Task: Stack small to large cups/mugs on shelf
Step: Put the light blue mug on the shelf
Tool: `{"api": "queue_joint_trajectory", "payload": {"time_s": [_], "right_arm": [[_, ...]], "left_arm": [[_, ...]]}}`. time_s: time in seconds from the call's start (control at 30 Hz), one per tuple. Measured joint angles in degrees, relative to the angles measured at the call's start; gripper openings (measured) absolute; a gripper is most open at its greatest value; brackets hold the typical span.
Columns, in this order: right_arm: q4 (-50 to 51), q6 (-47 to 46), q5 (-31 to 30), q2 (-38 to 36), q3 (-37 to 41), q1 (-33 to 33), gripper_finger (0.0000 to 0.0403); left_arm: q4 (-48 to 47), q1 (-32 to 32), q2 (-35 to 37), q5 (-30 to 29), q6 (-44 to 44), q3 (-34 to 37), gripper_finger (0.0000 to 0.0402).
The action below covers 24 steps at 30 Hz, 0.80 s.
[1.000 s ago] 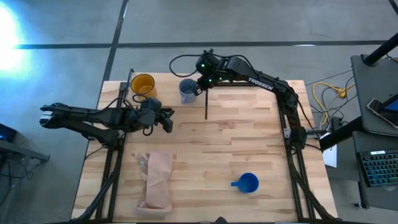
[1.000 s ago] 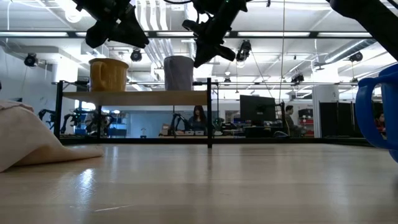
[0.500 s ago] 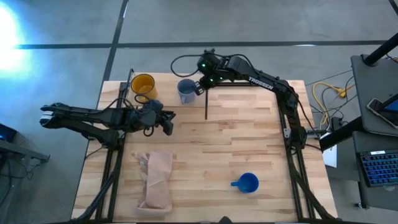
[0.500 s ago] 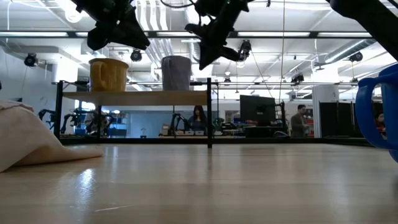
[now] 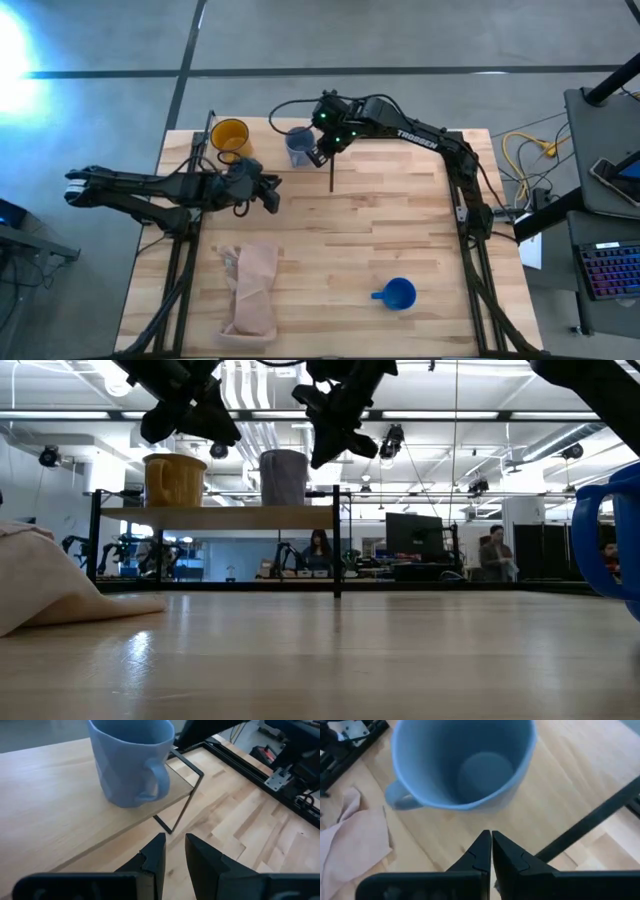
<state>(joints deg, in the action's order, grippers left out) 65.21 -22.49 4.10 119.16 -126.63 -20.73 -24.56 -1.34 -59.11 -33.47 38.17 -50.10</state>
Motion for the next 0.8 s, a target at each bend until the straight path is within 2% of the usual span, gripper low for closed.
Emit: {"api": "queue_joint_trajectory", "payload": {"time_s": [0.33,0.6,0.73,0.8], "right_arm": [[-6.39,1.11,1.41,0.01,1.31,0.48,0.0008],[-12.88,2.00,1.99,0.01,5.21,0.48,0.0009],[-12.78,1.84,5.27,0.01,7.16,0.48,0.0009],[-10.31,1.88,4.56,0.01,7.40,0.48,0.0009]], "left_arm": [[0.06,0.61,-0.02,0.00,0.00,-0.03,0.0059],[0.02,0.59,-0.02,0.04,0.00,-0.10,0.0059],[0.04,0.59,-0.02,0.05,0.00,-0.10,0.0059],[0.03,0.59,-0.02,0.07,0.00,-0.15,0.0059]]}}
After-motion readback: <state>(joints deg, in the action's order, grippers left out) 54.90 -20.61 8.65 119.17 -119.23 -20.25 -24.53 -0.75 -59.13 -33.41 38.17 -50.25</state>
